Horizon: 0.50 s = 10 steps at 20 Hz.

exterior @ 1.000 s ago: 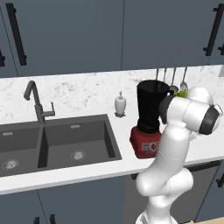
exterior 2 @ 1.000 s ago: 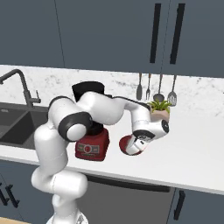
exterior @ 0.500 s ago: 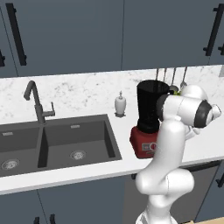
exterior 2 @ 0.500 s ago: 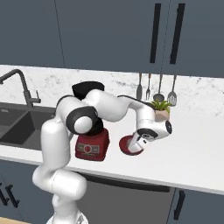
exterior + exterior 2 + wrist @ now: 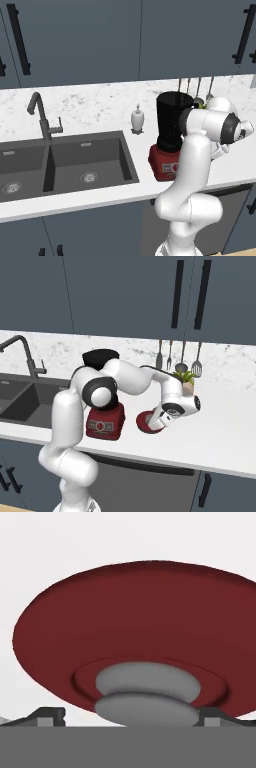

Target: Close the lid blender by securely placing the lid on top.

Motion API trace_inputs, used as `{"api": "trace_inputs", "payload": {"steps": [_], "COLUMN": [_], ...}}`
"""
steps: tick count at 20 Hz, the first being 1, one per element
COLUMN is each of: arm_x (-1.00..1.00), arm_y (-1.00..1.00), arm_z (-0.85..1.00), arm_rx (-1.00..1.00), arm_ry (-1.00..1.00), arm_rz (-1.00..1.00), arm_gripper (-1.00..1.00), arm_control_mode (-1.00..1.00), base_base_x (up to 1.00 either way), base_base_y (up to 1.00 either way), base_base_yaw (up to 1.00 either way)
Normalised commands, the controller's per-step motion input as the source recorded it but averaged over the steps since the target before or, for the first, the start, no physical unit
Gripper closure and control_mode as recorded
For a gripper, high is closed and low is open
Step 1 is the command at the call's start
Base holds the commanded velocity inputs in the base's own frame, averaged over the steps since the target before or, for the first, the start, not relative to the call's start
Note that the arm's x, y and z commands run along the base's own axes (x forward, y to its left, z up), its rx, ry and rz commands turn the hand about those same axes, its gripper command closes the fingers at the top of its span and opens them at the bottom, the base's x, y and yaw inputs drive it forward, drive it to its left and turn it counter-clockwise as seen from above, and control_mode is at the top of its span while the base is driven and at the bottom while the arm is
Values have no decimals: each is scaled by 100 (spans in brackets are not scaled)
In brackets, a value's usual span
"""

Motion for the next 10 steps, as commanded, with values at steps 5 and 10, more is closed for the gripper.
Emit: {"api": "trace_inputs", "payload": {"steps": [5,10], "arm_x": [0,0], "arm_y": [4,3], "arm_z": [-84,-97], "arm_rx": [-2,-6], "arm_ry": [3,6], "arm_rz": [0,0], "arm_gripper": [100,100], "arm_control_mode": [-100,-100], "base_base_x": [0,0], "base_base_y": [0,0], "base_base_yaw": [0,0]}}
